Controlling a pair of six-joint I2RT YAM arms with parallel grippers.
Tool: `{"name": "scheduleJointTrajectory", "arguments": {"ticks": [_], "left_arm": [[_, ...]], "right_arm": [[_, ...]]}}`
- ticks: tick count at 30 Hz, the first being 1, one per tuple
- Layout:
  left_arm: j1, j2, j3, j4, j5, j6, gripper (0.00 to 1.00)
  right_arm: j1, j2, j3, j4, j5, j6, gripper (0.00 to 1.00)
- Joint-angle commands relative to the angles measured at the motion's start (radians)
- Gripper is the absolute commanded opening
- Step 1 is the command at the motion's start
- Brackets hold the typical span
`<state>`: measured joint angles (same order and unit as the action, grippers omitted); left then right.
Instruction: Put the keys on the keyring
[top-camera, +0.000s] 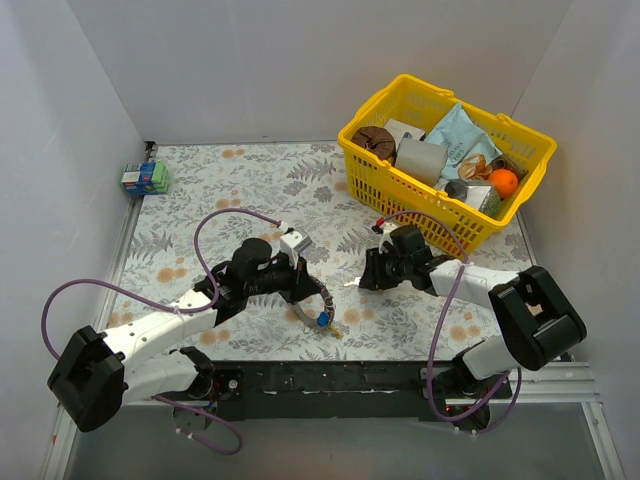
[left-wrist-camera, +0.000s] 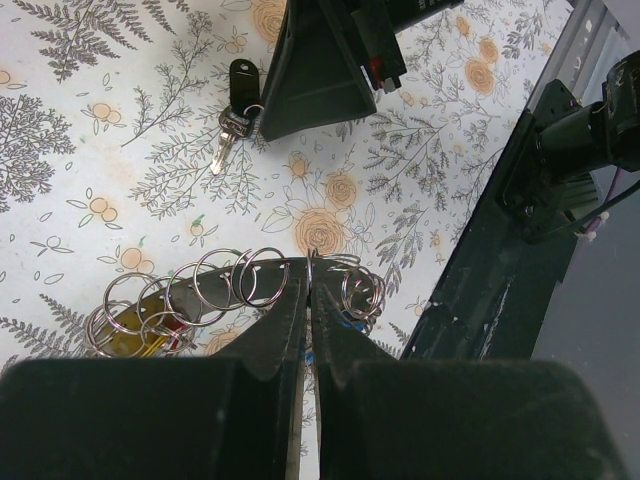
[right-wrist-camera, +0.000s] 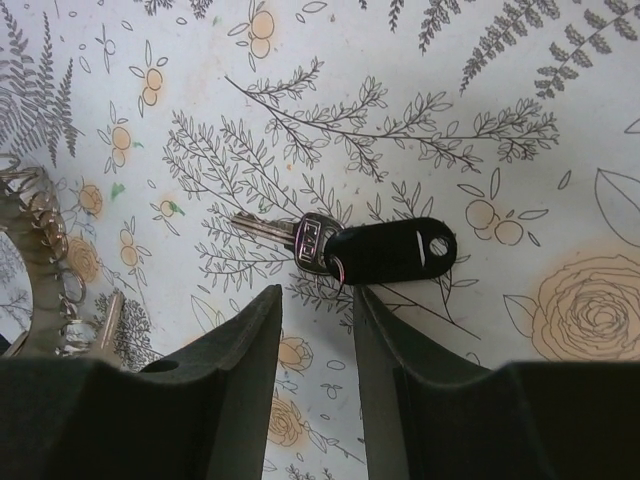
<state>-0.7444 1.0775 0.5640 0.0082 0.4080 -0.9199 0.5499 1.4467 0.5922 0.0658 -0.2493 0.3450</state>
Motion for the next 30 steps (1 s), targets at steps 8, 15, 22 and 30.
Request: {"name": "scheduleJointTrajectory", "arguments": {"ticks": [8, 15, 22, 30], "left_arm": [[-0.009, -0.013, 0.016, -0.024, 0.0, 0.013, 0.0], [-0.01, -0.007, 0.017, -0.024, 0.0, 0.015, 0.0], [-0.01, -0.017, 0.017, -0.025, -0.001, 0.016, 0.0], [-0.012, -0.024, 0.017, -0.028, -0.001, 0.021, 0.0]], "right_arm": [[-0.001, 0.078, 0.003, 0.072, -0.045, 0.054, 0.31], [-0.001, 0.055, 0.006, 0.052, -0.024, 0.039, 0.01], [-0.001, 0.023, 0.02, 0.037, -0.025, -0.033, 0.01], [-0.001, -0.107, 0.008, 0.017, -0.054, -0.15, 0.01]]}}
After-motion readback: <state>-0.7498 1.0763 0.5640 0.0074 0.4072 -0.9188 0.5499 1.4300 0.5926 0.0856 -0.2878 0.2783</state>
